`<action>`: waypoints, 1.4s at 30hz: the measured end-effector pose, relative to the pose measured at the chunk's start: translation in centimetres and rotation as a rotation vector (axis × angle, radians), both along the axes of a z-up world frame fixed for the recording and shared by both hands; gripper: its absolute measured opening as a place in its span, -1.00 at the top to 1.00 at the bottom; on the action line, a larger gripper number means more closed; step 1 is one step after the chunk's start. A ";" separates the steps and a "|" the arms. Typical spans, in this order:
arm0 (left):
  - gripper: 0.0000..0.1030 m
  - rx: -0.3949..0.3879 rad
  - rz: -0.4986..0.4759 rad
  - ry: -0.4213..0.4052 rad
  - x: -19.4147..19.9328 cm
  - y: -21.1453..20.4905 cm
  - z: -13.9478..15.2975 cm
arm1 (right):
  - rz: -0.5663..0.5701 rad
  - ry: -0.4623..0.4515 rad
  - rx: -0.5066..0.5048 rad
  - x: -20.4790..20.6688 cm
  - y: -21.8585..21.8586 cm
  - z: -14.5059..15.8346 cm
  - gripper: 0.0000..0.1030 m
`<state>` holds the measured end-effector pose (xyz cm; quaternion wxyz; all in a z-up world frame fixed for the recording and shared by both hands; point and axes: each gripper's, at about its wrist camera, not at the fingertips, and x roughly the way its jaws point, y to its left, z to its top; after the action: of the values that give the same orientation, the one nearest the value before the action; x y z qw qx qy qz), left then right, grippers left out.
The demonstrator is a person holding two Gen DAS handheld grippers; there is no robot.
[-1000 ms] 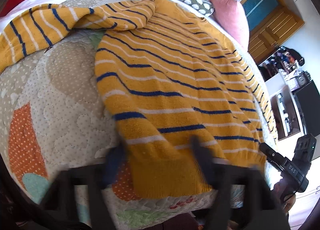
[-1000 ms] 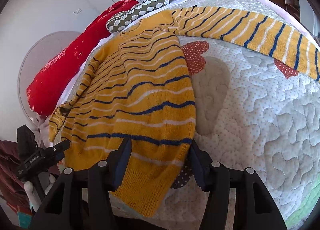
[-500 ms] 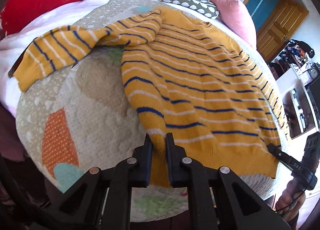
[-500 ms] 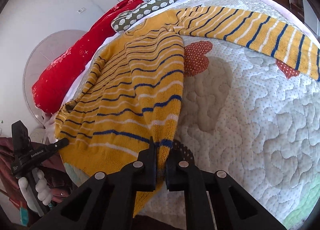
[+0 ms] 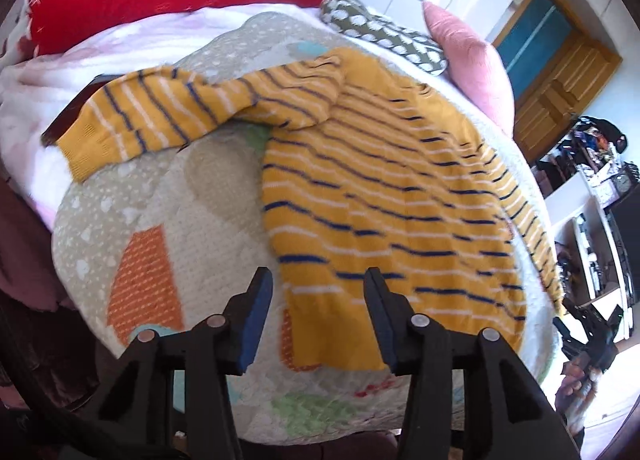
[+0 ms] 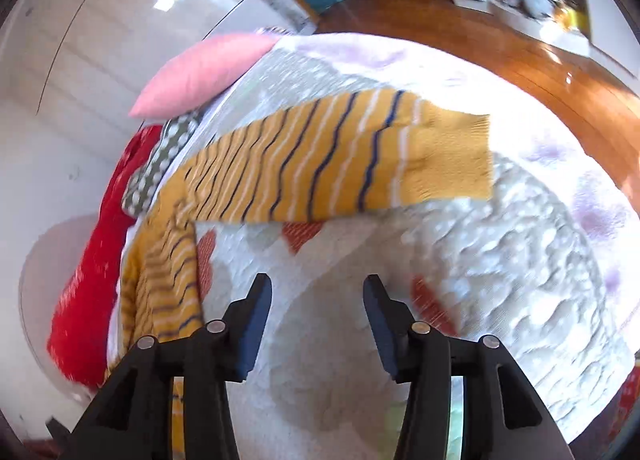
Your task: Fold small clothes
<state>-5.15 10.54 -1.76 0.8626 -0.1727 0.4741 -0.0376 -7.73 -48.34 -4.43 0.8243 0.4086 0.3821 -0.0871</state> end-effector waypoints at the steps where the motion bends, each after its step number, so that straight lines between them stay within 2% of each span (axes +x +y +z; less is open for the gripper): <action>1: 0.01 -0.009 -0.011 -0.008 0.3 -0.5 0.2 | -0.044 -0.006 0.028 0.1 -1.1 -0.2 -0.06; 4: -0.01 -0.025 -0.039 -0.015 1.5 -1.8 0.3 | -0.147 -0.006 0.063 1.5 -3.3 -0.7 -0.09; 5: -0.01 -0.025 -0.043 -0.016 1.9 -2.2 0.3 | -0.164 0.000 0.053 2.2 -3.6 -0.7 -0.03; 6: -0.01 -0.026 -0.044 -0.019 2.2 -2.2 0.3 | -0.168 0.014 0.023 3.2 -3.8 -0.5 0.16; 7: -0.04 -0.028 -0.041 -0.023 2.4 -2.2 0.3 | -0.160 0.023 -0.022 4.2 -3.4 0.1 0.82; 11: -0.13 -0.034 -0.006 -0.038 2.9 -0.7 -0.3 | -0.058 -0.012 -0.249 8.8 0.9 5.1 0.83; 14: -0.14 -0.047 0.024 -0.034 3.0 1.1 -1.2 | 0.109 -0.075 -0.434 13.2 8.2 9.7 0.83; 16: -0.14 -0.068 0.045 -0.027 2.8 2.4 -1.7 | 0.241 -0.122 -0.500 16.2 13.9 11.9 0.83; 19: -0.14 -0.087 0.080 -0.020 2.4 4.3 -2.4 | 0.441 -0.162 -0.521 20.8 23.5 13.1 0.83; 22: -0.14 -0.104 0.117 -0.013 2.0 6.3 -3.0 | 0.622 -0.157 -0.520 25.1 33.0 11.9 0.84; 25: -0.14 -0.110 0.149 -0.009 1.8 8.1 -3.4 | 0.752 -0.106 -0.487 29.1 40.6 8.5 0.84; 28: -0.14 -0.111 0.169 -0.003 1.7 9.3 -3.9 | 0.812 -0.042 -0.481 31.1 45.7 4.6 0.84; 31: -0.14 -0.101 0.169 -0.002 1.8 10.0 -4.3 | 0.867 -0.006 -0.462 32.4 48.9 2.1 0.83; 34: -0.14 -0.104 0.170 0.004 2.4 10.1 -4.8 | 0.929 0.004 -0.443 32.5 50.2 1.3 0.72; 36: -0.14 -0.121 0.173 0.006 2.6 10.0 -5.0 | 0.975 -0.005 -0.443 32.3 50.7 1.6 0.58; 37: -0.14 -0.126 0.173 0.005 2.7 9.8 -5.0 | 0.996 -0.018 -0.439 32.0 50.8 2.1 0.27; 38: -0.14 -0.127 0.173 0.004 2.8 9.6 -4.9 | 1.023 -0.037 -0.409 31.6 50.6 2.7 -0.13; 39: -0.14 -0.126 0.172 0.003 2.9 9.4 -4.9 | 1.037 -0.059 -0.376 31.1 50.2 3.5 -0.22; 42: -0.14 -0.121 0.159 -0.002 3.0 8.6 -4.5 | 1.050 -0.142 -0.288 29.6 47.9 6.8 -0.22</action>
<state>-2.19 19.15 -6.21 0.8513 -0.2614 0.4549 0.0020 21.86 -0.48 2.34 0.8283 0.0508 0.4622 0.3125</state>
